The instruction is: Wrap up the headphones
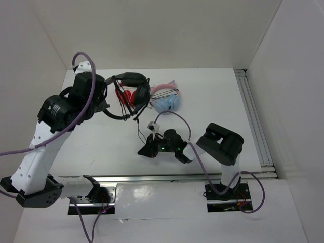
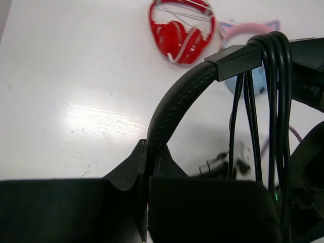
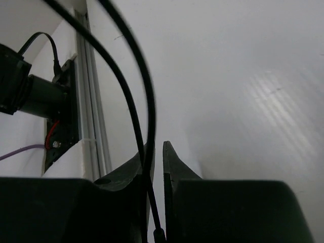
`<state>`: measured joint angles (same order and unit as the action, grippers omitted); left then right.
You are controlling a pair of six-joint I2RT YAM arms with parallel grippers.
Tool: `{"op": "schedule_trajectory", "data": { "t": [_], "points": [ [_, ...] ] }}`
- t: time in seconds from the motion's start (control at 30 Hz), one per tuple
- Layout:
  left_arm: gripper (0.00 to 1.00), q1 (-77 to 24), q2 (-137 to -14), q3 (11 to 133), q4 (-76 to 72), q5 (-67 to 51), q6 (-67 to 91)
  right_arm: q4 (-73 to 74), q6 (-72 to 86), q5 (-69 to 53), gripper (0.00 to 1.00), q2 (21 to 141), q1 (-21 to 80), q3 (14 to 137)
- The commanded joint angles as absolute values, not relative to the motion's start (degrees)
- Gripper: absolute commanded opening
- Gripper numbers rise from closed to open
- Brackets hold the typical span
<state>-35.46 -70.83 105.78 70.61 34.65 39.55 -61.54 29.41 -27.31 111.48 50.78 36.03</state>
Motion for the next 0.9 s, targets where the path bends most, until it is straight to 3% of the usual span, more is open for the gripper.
{"op": "schedule_trajectory", "data": {
  "t": [0.0, 0.2, 0.5, 0.63, 0.87],
  "points": [
    [0.00, -28.32, -72.50, 105.82, 63.21, 35.17, 40.79, -53.90, 26.28, -14.35, 0.00, 102.67, 56.15, 34.46],
    [0.00, -18.82, -77.43, 101.88, 60.39, 32.52, 37.97, -33.52, 20.84, 0.60, 0.00, 88.61, 67.21, 37.17],
    [0.00, -18.28, -77.96, 85.09, 58.29, 35.87, 36.93, 2.67, 8.82, 17.28, 0.00, 74.80, 76.81, 57.37],
    [0.00, -21.08, -75.42, 77.46, 53.55, 28.85, 30.34, 12.55, 0.28, 26.88, 0.00, 73.65, 76.82, 65.73],
    [0.00, -33.90, -72.25, 71.72, 45.27, 11.79, 18.47, 21.45, -7.99, 30.84, 0.00, 74.36, 70.76, 71.98]
  ]
}}
